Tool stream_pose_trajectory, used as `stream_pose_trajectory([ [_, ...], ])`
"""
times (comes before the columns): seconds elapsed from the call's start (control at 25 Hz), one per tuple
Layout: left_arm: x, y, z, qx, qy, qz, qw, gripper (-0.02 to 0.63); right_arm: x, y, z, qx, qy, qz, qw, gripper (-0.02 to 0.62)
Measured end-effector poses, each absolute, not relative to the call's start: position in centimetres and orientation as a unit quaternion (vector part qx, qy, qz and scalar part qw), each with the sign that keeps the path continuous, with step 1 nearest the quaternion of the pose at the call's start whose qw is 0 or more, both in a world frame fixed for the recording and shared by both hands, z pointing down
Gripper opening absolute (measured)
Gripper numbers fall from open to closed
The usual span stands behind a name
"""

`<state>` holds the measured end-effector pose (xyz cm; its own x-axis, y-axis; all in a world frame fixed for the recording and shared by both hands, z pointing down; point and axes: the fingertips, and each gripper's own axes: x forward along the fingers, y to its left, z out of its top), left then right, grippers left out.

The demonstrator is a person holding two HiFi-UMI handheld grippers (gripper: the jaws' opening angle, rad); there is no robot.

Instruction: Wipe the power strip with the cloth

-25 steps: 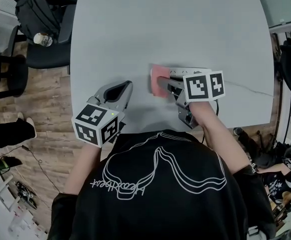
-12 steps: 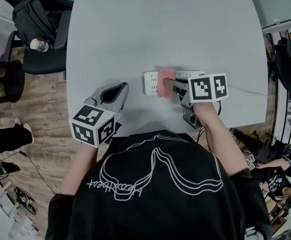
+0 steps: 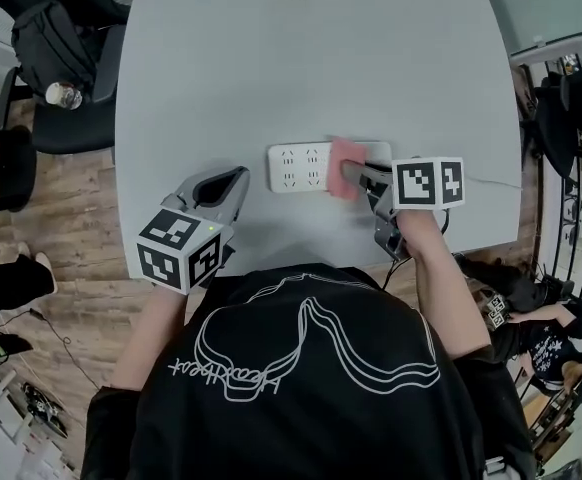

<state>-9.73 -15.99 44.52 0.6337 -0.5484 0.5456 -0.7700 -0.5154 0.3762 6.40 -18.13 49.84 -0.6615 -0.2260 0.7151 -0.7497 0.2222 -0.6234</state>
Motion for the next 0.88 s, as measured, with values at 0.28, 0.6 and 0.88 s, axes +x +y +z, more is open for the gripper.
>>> stream_pose_trajectory([
  [0.28,-8.7,-15.8,44.5,0.858,-0.371,0.187,0.301,0.012,9.8,-17.9,49.7,0.361,-0.728,0.533,0.235,0.029],
  [0.6,-7.9,-15.6,44.2,0.862,-0.364,0.188,0.3,0.012,13.4,-17.9,49.6,0.395,-0.715,0.531,0.225,0.029],
  [0.88,-7.1,-15.2,43.9,0.861,-0.367,0.186,0.3,0.012,17.0,-18.2,49.8,0.422,-0.706,0.528,0.212,0.029],
])
